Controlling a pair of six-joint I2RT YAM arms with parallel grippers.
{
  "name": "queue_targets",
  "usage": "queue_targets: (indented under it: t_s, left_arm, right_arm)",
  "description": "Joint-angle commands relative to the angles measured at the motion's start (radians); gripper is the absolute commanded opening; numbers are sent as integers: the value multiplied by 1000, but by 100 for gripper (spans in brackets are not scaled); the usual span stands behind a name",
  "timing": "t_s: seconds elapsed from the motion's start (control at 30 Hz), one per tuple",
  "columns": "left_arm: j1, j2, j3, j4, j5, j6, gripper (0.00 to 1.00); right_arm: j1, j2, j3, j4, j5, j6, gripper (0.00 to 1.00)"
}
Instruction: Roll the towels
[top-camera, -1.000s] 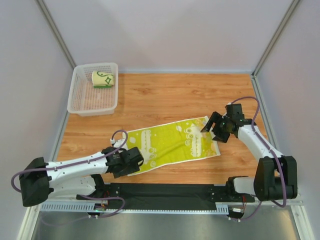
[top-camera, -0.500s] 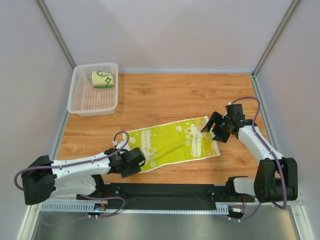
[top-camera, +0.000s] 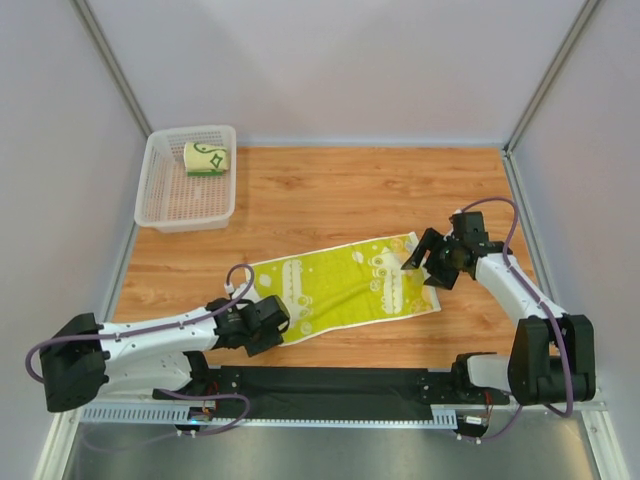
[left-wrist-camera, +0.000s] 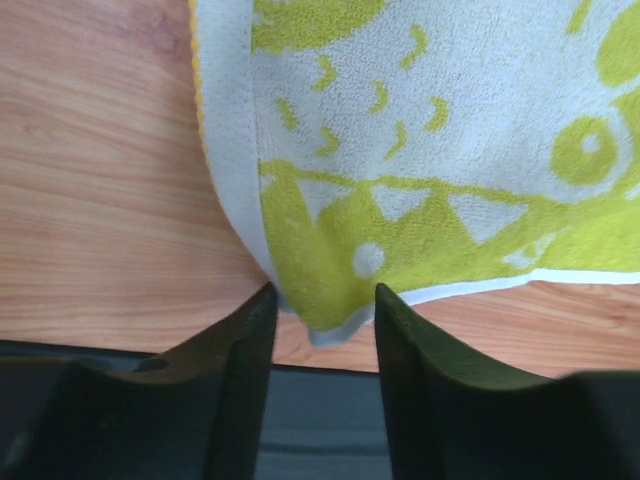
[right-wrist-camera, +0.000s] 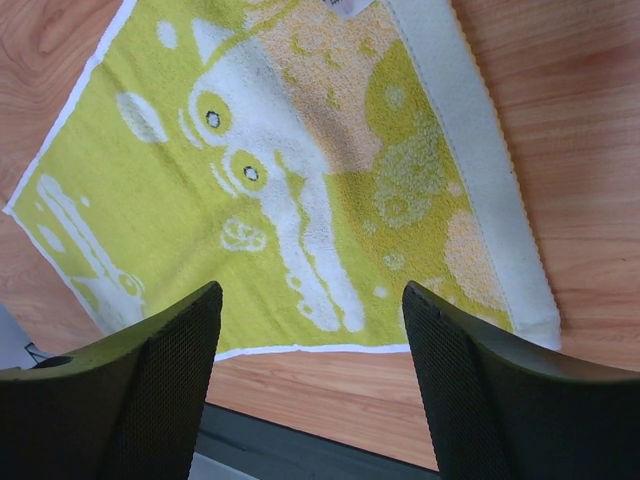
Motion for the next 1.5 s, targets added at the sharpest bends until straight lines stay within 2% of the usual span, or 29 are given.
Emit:
queue_targets:
  t_s: [0.0, 0.1, 0.2, 0.27, 0.43, 0.57, 0.93, 1.03, 1.1, 1.23, 1.33, 1.47]
  left_arm:
    - [-6, -33, -34, -90, 0, -25, 54]
    - [-6, -71, -40, -122, 8, -35, 69]
    - [-4, -98, -44, -160, 5, -52, 70]
    - [-6, -107, -49, -189, 3, -71, 69]
    - [-13, -96, -50, -272, -3, -126, 57]
    - [-13, -93, -61, -262, -20, -138, 50]
    - [-15, -22, -57, -231, -52, -134, 47]
    - [-15, -7, -52, -226, -64, -135, 41]
    - [-15, 2, -46, -228, -70, -135, 31]
    - [-15, 4, -43, -228, -81, -132, 28]
    - [-13, 7, -26, -248, -101, -124, 20]
    - [-13, 5, -6, -266, -124, -117, 5]
  right_arm:
    - [-3, -16, -6, 7, -11, -16, 74]
    - [-2, -16, -3, 5, -16, -14, 74]
    - [-2, -21, 0, 7, -18, -8, 74]
    - [-2, -19, 0, 9, -21, -2, 73]
    - [-2, -27, -1, 5, -21, -6, 72]
    - [-2, -19, -4, 13, -22, -11, 72]
    - [-2, 2, -23, 30, -31, -22, 70]
    - [-3, 5, -30, 36, -28, -26, 70]
    - [-2, 4, -33, 36, -30, -28, 70]
    - [-2, -4, -35, 36, -25, -29, 69]
    - [-3, -7, -38, 36, -25, -28, 69]
    - [-2, -15, -43, 36, -25, -22, 68]
